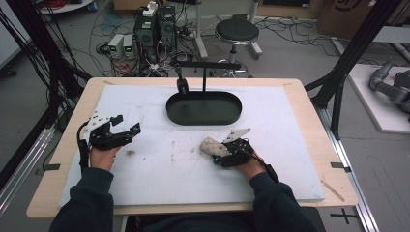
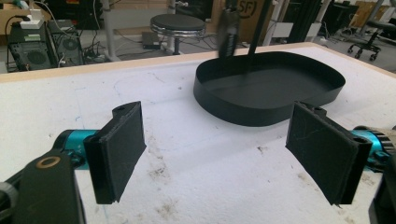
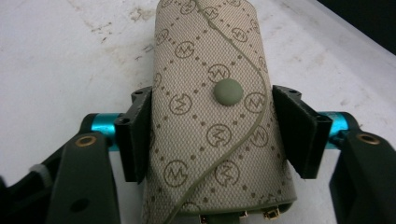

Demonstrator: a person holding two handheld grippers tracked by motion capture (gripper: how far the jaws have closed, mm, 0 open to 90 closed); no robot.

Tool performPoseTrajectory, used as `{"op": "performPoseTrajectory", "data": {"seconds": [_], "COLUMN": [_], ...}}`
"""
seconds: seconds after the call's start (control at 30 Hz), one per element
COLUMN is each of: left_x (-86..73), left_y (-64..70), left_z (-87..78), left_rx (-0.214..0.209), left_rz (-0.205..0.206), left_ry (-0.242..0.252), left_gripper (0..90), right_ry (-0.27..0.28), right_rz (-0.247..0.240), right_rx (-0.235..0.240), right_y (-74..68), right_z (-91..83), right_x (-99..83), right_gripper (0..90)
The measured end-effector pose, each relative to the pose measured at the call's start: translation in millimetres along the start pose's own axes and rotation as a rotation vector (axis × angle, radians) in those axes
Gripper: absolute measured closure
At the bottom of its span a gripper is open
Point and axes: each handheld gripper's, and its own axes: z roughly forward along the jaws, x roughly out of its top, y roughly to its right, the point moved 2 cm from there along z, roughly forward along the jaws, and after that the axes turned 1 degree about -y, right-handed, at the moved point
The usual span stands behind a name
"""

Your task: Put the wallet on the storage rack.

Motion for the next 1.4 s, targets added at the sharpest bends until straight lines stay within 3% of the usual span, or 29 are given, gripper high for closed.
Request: {"op": "performPoseTrajectory", "data": {"seconds": [0.23,0.43,0.63,0.8,0.9,1.17,1.4], "left_x": [-0.2,-0.5,-1.1,-1.6,-1.6,-2.0,-2.1], "left_y": [-0.4,-0.8,1.6,1.1,1.3,1.4,0.8], "left_z": [0.1,-0.3,1.0,1.6,1.6,2.5,2.4], "left_rx": [0.003,0.002,-0.006,-0.004,-0.007,-0.013,-0.013], "left_rz": [-0.003,-0.007,-0.005,-0.002,-0.001,-0.004,-0.010], "left_ry": [-0.002,-0.005,0.004,-0.002,-0.004,-0.006,-0.004], "left_gripper": [19.4,19.4,19.5,19.5,19.5,19.5,19.6], "right_ry": [0.004,0.077,0.141,0.183,0.192,0.159,0.102], "right_rz": [0.018,0.041,0.086,0.120,0.113,0.154,0.176], "right_rx": [-0.028,-0.051,-0.113,-0.156,-0.187,-0.251,-0.307], "right_y": [1.4,10.2,35.1,54.8,65.5,94.0,111.6], "right_z": [-4.1,-19.5,-33.3,-34.5,-30.2,-4.0,27.3], "right_x": [2.4,11.3,27.3,46.5,59.6,87.2,88.5], "right_gripper": [39.8,40.1,40.1,40.1,40.1,40.1,40.0]}}
